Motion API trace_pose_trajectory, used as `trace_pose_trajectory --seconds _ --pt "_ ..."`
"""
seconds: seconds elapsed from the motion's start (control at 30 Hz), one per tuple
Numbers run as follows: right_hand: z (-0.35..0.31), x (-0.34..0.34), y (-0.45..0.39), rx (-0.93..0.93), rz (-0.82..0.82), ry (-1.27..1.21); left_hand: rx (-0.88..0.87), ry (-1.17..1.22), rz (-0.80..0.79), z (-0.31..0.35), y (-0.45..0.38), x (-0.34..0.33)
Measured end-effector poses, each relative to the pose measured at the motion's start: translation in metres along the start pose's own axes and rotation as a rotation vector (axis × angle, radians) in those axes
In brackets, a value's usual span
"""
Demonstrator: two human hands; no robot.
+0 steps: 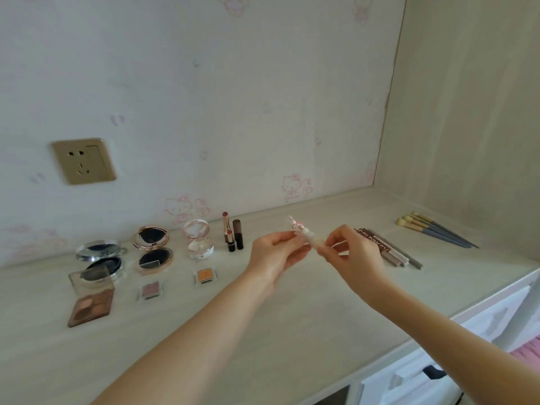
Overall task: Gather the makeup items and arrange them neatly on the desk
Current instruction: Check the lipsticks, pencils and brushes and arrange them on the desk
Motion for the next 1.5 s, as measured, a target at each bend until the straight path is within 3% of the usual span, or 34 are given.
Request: trace_pose_trajectory --seconds 0.1,0.4,0.7,0.9,1.03,1.3,1.5 --pt "-0.024 -0.027 0.007 0.019 -0.034 -0.144 0.03 0.0 -0.027 0.003 0.022 0.026" --pt "-0.096 -0.099 0.037 0.161 -0.14 -0.325 -0.041 0.134 0.148 0.023 0.071 0.108" --pt "-0.139 -0.153 0.074 0.327 -0.311 -0.282 -0.134 -0.004 0.258 0.037 0.121 0.177" --pt "-0.148 -0.174 0.074 0.105 -0.313 -0.433 -0.27 -0.257 0.302 0.036 0.14 0.202" --pt "-0.148 -0.185 0.075 0.068 -0.364 -0.501 -0.4 -0.495 0.263 0.033 0.15 0.201" --pt "-0.139 -0.189 0.072 0.038 -0.421 -0.627 -0.445 -0.612 0.353 0.021 0.147 0.202" --pt "-0.143 -0.184 0.072 0.102 -0.44 -0.686 -0.456 -0.566 0.377 0.021 0.145 0.206"
Point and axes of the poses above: each hand's wrist, its own y-axis away from the middle knuckle, its own x-axis out of the back of the hand, z = x × y, the point moved 2 cm from there along -y, towards the middle knuckle, and after that the axes turned 1 degree about -z, right-handed, at the moved point
